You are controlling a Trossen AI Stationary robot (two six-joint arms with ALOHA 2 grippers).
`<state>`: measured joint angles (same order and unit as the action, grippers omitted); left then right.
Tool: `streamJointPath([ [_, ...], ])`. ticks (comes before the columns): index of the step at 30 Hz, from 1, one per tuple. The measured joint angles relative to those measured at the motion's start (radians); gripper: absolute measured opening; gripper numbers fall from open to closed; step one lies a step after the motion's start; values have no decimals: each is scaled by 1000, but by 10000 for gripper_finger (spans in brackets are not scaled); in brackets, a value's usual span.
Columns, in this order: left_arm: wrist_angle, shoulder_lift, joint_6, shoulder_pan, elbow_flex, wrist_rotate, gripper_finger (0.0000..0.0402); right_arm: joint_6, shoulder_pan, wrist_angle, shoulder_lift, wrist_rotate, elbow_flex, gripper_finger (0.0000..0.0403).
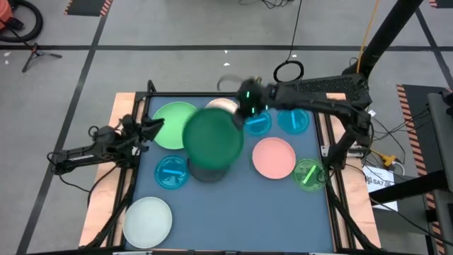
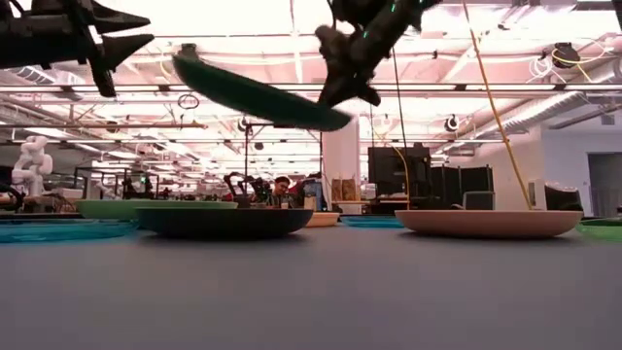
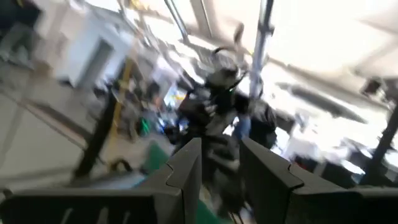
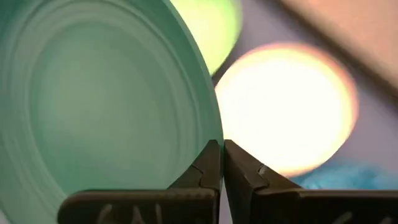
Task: Stack plastic plates
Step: Stack the dark green plate on top of the green plate
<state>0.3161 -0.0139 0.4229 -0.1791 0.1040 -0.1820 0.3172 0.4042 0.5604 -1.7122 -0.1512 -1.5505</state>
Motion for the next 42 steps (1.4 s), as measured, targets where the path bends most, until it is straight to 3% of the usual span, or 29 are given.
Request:
streamJointPath([
  [7,160,0,-88,0,0,-56,115,38,112,-290,-122,6,2,0],
  [11,238,0,-144,0,0,-61,115,96,115,-384,-189,32,2,0],
  [20,234,0,-248,0,0,-63,115,191,78,-578,-300,119,2,0],
  [27,228,0,-261,0,0,-62,115,195,51,-593,-333,258,2,12],
  [42,227,0,-264,0,0,-62,115,185,13,-615,-331,254,2,19],
])
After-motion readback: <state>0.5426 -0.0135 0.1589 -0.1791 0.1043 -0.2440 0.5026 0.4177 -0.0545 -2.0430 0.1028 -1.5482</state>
